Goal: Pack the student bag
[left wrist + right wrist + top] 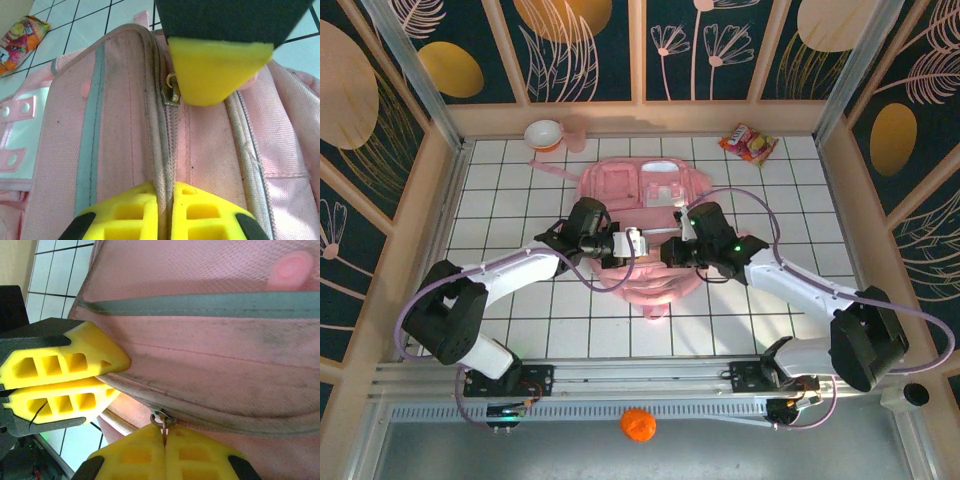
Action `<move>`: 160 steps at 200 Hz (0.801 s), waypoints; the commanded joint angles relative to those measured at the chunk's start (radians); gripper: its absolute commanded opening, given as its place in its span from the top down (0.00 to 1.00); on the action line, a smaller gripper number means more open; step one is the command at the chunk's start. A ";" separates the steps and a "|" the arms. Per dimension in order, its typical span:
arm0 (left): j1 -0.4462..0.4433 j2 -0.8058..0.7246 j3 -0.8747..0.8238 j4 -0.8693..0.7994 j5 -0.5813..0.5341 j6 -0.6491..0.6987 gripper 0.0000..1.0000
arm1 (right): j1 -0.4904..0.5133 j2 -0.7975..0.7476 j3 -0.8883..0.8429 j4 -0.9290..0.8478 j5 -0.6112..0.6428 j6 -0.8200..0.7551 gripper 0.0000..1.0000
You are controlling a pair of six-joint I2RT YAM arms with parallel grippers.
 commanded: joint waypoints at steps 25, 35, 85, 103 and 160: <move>0.025 -0.031 -0.018 -0.060 -0.003 0.032 1.00 | -0.167 -0.103 -0.012 -0.168 0.005 -0.049 1.00; 0.036 -0.042 -0.027 -0.063 0.006 0.029 1.00 | -0.220 -0.118 -0.022 -0.188 -0.004 -0.060 1.00; 0.054 -0.082 -0.039 -0.096 0.095 0.041 1.00 | -0.373 -0.066 -0.009 -0.121 -0.048 -0.100 1.00; 0.055 -0.085 -0.037 -0.113 0.130 0.057 1.00 | -0.375 -0.029 0.013 -0.084 -0.036 -0.101 1.00; 0.054 -0.107 -0.044 -0.149 0.181 0.096 1.00 | -0.432 0.052 0.064 -0.010 -0.004 -0.098 1.00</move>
